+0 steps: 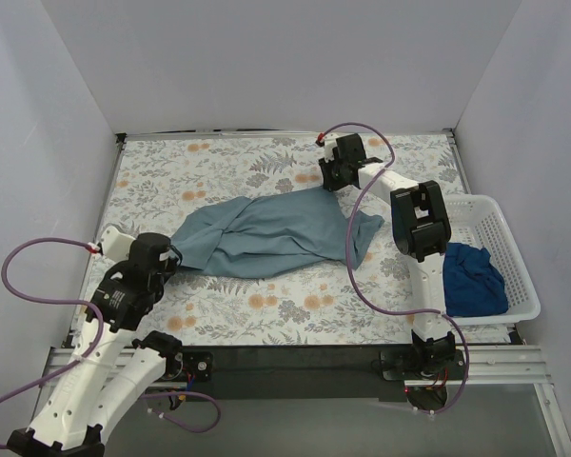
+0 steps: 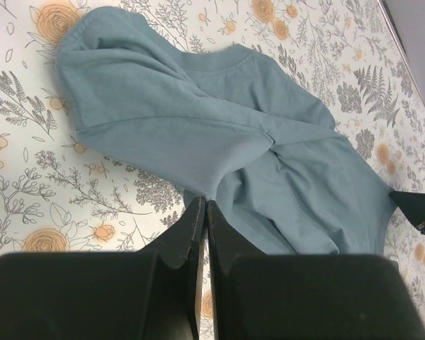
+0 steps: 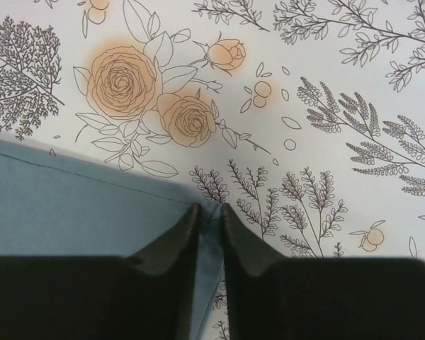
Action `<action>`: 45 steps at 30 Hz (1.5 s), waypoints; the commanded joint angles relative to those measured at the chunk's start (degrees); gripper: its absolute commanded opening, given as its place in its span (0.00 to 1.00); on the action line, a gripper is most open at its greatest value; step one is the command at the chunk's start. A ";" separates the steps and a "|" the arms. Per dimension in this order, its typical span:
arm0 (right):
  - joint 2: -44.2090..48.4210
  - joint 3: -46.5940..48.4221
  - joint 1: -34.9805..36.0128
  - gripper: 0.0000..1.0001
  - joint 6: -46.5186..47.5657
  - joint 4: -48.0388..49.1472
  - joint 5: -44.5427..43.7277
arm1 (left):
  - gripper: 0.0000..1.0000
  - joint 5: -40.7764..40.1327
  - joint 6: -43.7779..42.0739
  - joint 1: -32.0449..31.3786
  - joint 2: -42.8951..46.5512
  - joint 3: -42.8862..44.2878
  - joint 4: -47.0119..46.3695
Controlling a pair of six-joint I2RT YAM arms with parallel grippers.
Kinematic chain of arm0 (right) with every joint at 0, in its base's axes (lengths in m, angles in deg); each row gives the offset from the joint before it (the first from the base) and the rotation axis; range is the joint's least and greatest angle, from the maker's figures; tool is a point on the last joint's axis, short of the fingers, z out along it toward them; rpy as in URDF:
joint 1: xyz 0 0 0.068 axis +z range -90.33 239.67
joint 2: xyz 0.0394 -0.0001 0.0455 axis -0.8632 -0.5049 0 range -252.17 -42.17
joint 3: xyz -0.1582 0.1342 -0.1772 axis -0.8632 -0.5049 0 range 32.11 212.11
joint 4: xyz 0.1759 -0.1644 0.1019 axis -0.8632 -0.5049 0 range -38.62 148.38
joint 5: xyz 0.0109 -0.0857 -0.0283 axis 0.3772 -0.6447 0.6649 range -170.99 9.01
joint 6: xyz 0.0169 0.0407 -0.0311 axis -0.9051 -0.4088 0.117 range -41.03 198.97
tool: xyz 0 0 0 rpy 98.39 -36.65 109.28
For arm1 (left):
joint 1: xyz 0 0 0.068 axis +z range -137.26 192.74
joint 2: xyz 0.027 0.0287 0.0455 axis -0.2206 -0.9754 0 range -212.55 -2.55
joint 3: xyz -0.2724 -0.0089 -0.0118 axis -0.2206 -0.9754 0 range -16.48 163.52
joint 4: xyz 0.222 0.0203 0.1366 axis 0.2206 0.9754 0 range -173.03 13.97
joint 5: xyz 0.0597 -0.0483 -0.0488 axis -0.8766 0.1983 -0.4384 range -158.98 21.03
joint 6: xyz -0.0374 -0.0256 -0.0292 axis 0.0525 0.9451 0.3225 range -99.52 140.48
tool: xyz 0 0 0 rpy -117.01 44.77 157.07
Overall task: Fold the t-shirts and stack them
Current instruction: Flatten the tshirt out
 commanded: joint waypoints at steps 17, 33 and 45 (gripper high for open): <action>11.48 27.38 -4.67 0.01 -5.77 -8.02 -2.47 | 0.00 14.28 -18.61 20.68 -49.48 51.23 -26.55; 66.74 -7.68 -6.78 0.01 -1.56 2.17 2.18 | 0.00 12.88 -31.70 24.13 -28.08 66.22 -27.33; 86.03 -10.02 -6.78 0.01 -4.45 -5.65 7.19 | 0.00 9.28 -42.86 12.54 -19.52 73.86 -31.28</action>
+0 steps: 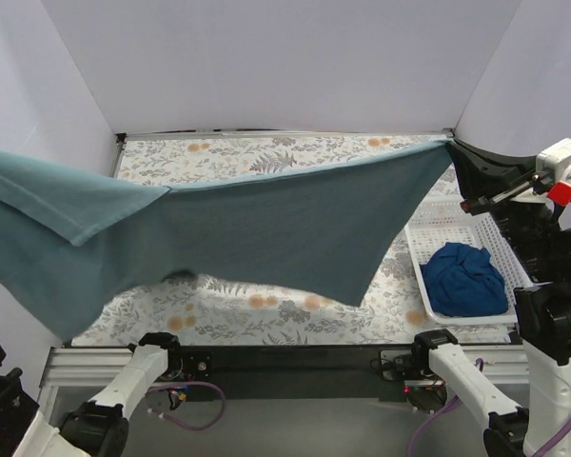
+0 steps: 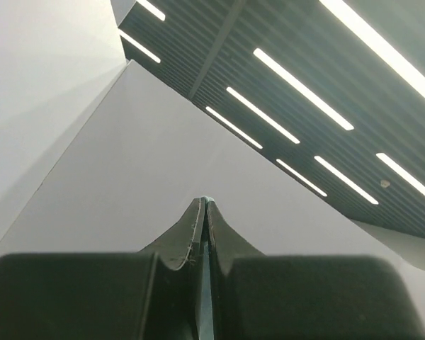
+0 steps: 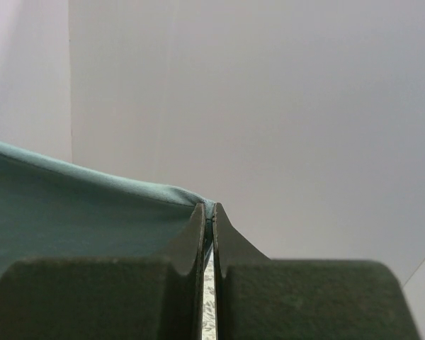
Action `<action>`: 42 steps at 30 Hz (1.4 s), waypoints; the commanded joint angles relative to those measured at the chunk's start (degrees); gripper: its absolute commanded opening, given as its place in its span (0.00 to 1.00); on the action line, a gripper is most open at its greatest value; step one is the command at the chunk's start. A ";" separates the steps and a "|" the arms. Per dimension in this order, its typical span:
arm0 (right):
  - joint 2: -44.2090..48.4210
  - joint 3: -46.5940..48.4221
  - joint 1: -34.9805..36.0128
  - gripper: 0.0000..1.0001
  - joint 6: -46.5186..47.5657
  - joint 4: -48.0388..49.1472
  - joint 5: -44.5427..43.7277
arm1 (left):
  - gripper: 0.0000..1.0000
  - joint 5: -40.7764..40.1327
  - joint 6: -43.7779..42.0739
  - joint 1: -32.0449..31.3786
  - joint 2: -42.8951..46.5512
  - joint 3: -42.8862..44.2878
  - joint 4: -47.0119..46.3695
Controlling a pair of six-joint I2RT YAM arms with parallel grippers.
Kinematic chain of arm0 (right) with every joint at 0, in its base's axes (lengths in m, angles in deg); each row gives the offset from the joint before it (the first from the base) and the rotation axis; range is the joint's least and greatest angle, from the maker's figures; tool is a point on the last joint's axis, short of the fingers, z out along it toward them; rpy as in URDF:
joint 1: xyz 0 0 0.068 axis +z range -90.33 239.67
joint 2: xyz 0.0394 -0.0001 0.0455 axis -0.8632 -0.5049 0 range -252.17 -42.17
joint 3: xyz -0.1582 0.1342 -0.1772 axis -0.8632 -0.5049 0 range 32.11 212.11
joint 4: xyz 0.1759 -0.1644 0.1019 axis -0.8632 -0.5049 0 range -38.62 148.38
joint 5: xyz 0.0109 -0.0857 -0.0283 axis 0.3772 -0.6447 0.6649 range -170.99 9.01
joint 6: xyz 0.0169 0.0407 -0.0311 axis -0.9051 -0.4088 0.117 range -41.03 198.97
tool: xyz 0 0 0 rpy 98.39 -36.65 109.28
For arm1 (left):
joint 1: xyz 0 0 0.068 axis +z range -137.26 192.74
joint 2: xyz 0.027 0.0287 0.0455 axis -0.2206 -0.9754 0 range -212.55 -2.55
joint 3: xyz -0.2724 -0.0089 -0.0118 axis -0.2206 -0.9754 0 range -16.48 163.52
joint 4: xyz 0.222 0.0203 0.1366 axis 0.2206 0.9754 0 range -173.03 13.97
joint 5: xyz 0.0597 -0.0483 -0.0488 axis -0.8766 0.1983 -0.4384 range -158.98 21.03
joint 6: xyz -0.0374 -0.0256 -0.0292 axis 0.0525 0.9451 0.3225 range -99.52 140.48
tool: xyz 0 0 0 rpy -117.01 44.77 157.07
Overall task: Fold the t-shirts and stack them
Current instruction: Flatten the tshirt out, then fold the tshirt
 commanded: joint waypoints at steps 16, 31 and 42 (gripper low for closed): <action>-36.38 -21.41 -1.54 0.01 4.49 27.03 -19.60 | 0.00 7.83 0.89 1.75 -47.27 -26.00 -14.92; -66.47 -12.11 -6.38 0.01 4.67 32.69 -17.32 | 0.00 19.00 7.23 5.80 -65.85 -30.31 -18.96; -66.13 -12.80 -8.05 0.01 4.49 32.60 -19.51 | 0.00 19.01 9.68 8.79 -59.09 -34.18 -16.08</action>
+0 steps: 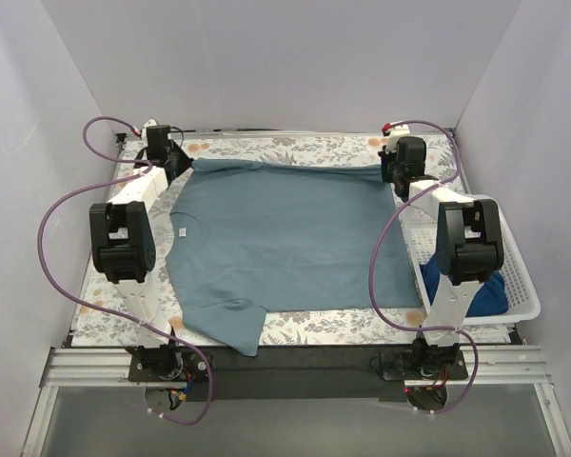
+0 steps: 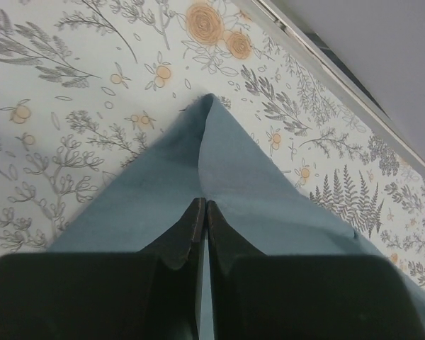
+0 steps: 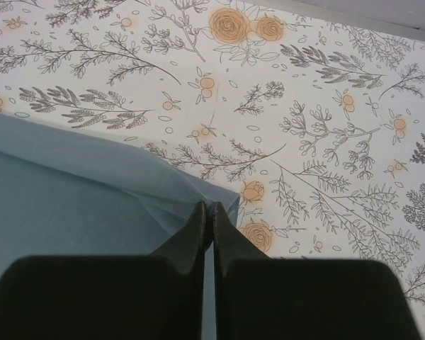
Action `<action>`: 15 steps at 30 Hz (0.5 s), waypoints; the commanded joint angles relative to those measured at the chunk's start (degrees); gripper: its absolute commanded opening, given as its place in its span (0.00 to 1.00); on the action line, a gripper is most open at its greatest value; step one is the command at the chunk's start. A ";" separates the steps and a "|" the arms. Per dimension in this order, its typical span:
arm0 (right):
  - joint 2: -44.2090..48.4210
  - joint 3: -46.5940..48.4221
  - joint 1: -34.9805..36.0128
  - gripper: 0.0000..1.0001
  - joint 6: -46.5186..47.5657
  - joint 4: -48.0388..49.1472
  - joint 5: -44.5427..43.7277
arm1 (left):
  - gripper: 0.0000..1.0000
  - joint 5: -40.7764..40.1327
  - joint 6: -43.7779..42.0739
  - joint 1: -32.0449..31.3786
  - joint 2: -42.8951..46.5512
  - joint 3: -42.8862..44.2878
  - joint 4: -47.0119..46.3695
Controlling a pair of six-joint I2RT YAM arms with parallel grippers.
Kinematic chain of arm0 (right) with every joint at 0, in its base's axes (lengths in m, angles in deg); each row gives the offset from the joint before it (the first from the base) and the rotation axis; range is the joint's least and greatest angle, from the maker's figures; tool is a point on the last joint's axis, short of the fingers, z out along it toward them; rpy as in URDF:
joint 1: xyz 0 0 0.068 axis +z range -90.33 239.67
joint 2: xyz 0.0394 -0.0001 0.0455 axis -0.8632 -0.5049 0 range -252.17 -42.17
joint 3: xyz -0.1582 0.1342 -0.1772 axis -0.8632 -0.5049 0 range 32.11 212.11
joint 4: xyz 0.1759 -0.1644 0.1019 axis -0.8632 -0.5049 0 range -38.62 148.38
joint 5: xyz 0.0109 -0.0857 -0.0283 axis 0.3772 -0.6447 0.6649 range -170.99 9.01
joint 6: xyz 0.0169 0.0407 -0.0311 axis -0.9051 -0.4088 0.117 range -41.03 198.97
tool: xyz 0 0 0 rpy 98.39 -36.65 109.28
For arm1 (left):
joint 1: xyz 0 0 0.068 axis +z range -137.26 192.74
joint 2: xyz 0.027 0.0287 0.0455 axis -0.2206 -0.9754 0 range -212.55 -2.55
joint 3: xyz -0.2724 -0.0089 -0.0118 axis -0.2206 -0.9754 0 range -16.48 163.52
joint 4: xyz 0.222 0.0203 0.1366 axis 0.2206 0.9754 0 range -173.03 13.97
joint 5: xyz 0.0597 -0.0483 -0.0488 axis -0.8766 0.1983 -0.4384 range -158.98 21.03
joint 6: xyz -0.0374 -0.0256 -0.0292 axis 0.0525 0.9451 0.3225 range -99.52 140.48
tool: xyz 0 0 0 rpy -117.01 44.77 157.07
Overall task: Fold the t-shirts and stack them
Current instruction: Fold the tshirt
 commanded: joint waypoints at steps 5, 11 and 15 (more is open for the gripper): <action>2.18 -0.62 -1.16 0.01 0.80 2.55 -3.82 | 0.00 -0.45 2.30 2.98 10.06 -0.92 4.80; 2.35 -0.45 -1.51 0.01 0.28 -0.09 -3.39 | 0.00 1.13 4.32 4.21 11.38 -0.66 10.77; 2.35 0.00 -1.60 0.01 0.01 -2.20 -3.57 | 0.00 1.05 5.73 4.30 13.05 -1.00 15.79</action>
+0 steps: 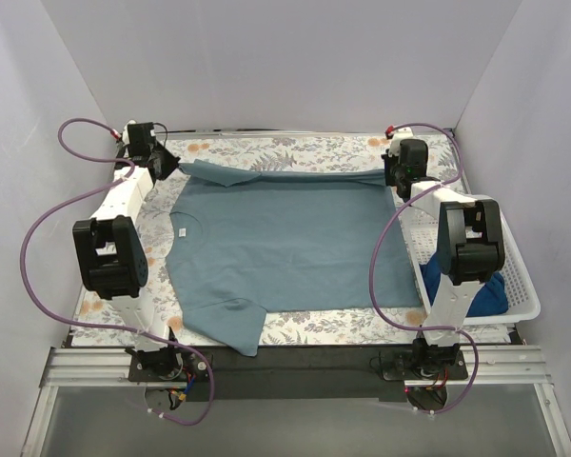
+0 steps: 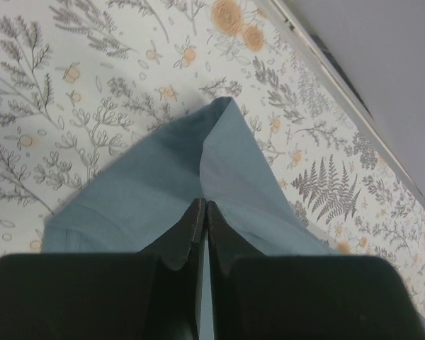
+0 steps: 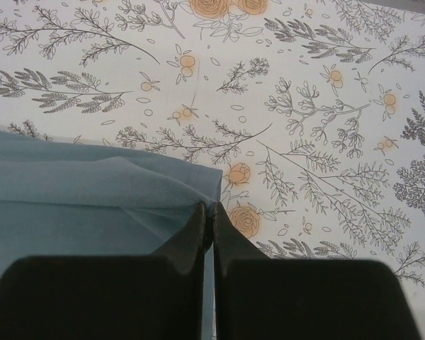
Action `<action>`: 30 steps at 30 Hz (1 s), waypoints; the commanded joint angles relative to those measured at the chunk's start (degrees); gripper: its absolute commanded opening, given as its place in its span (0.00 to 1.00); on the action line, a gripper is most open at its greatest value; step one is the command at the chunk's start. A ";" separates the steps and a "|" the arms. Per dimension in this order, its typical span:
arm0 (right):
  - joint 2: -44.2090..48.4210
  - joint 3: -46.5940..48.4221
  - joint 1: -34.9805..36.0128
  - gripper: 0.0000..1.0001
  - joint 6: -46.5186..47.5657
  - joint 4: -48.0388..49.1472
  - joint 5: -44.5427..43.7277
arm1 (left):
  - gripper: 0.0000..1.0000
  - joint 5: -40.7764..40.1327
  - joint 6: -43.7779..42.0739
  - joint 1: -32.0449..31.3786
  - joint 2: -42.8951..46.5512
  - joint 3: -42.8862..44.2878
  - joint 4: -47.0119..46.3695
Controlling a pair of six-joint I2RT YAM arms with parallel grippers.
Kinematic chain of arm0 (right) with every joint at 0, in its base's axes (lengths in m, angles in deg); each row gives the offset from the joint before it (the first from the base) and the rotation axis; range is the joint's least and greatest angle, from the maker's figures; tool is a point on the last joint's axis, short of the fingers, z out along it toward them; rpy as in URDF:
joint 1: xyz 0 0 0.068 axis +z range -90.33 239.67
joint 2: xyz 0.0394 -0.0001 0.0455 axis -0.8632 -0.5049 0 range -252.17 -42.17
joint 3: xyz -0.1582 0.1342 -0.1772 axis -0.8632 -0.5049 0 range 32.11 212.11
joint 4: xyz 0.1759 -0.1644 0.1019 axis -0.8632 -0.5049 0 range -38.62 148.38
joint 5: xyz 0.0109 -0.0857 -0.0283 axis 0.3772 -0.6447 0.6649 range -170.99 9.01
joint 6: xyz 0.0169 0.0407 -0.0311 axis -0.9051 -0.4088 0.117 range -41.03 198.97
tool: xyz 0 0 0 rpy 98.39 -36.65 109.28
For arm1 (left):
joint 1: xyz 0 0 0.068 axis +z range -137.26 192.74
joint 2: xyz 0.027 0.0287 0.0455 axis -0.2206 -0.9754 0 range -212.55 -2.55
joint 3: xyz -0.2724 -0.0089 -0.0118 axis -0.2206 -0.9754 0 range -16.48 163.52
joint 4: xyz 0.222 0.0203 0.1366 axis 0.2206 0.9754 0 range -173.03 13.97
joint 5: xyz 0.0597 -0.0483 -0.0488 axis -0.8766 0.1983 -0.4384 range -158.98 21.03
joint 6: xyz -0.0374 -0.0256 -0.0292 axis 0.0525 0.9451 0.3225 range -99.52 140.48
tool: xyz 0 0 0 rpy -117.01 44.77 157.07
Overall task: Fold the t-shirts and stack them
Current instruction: Fold the tshirt
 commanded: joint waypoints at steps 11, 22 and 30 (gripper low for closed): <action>4.09 -1.10 -0.73 0.01 -1.02 -2.97 -3.80 | 0.00 -0.20 4.67 0.67 12.74 -6.52 9.94; 2.07 -0.76 -0.73 0.01 -1.81 -6.23 -0.81 | 0.00 4.35 5.73 0.67 18.11 -13.82 10.11; 2.86 -0.75 -0.82 0.01 -2.52 -8.34 -1.25 | 0.00 5.42 6.09 0.67 19.95 -14.70 10.37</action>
